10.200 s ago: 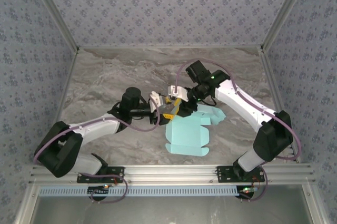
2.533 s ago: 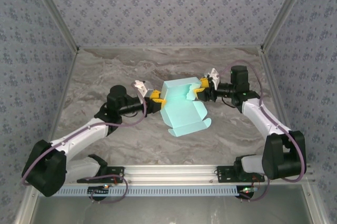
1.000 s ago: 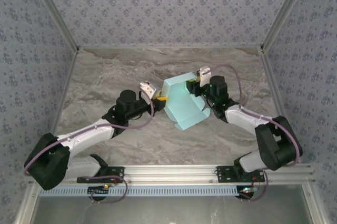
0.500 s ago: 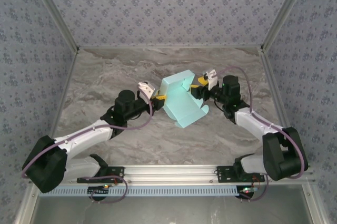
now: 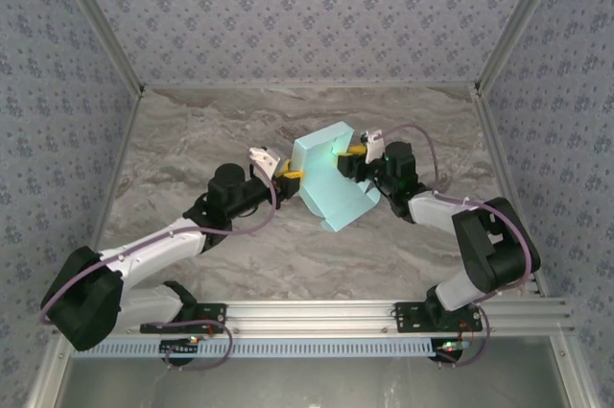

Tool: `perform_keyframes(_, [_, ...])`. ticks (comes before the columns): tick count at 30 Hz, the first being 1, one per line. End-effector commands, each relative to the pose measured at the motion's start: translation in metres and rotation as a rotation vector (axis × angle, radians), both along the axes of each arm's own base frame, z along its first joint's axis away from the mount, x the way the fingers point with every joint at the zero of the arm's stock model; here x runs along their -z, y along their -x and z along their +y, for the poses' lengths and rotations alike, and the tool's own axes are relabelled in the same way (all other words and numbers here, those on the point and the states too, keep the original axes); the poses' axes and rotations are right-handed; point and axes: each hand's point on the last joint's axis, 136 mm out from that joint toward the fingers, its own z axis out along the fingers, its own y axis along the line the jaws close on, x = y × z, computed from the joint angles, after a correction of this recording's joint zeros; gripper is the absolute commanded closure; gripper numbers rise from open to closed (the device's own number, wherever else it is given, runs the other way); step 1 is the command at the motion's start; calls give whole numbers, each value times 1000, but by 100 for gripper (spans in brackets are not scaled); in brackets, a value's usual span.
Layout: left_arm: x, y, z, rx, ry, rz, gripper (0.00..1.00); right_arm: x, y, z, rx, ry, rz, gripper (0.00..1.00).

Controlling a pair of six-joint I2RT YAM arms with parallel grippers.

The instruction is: Fold the paper box

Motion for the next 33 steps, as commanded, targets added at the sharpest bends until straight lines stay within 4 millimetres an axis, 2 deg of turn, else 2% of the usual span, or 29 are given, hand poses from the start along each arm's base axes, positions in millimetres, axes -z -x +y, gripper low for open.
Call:
perform_keyframes(1, [-21, 0, -5, 22, 65, -28, 71, -14, -23, -15, 138, -21, -37, 55])
perform_keyframes(7, [-16, -3, -8, 22, 65, -5, 72, -19, -22, 2, 125, 40, -72, 54])
perform_keyframes(15, [-11, -3, -7, 13, 58, 7, 72, -27, -24, 7, 119, 84, -102, 49])
perform_keyframes(22, [-12, -3, -5, 10, 59, 4, 72, -22, -26, 12, 99, 113, -89, 59])
perform_keyframes(28, [-11, -4, -3, -3, 59, -1, 73, -15, -25, 9, 119, 118, -75, 51])
perform_keyframes(33, [-12, -5, -2, -11, 55, -8, 73, -16, -16, 13, 69, 114, -82, 45])
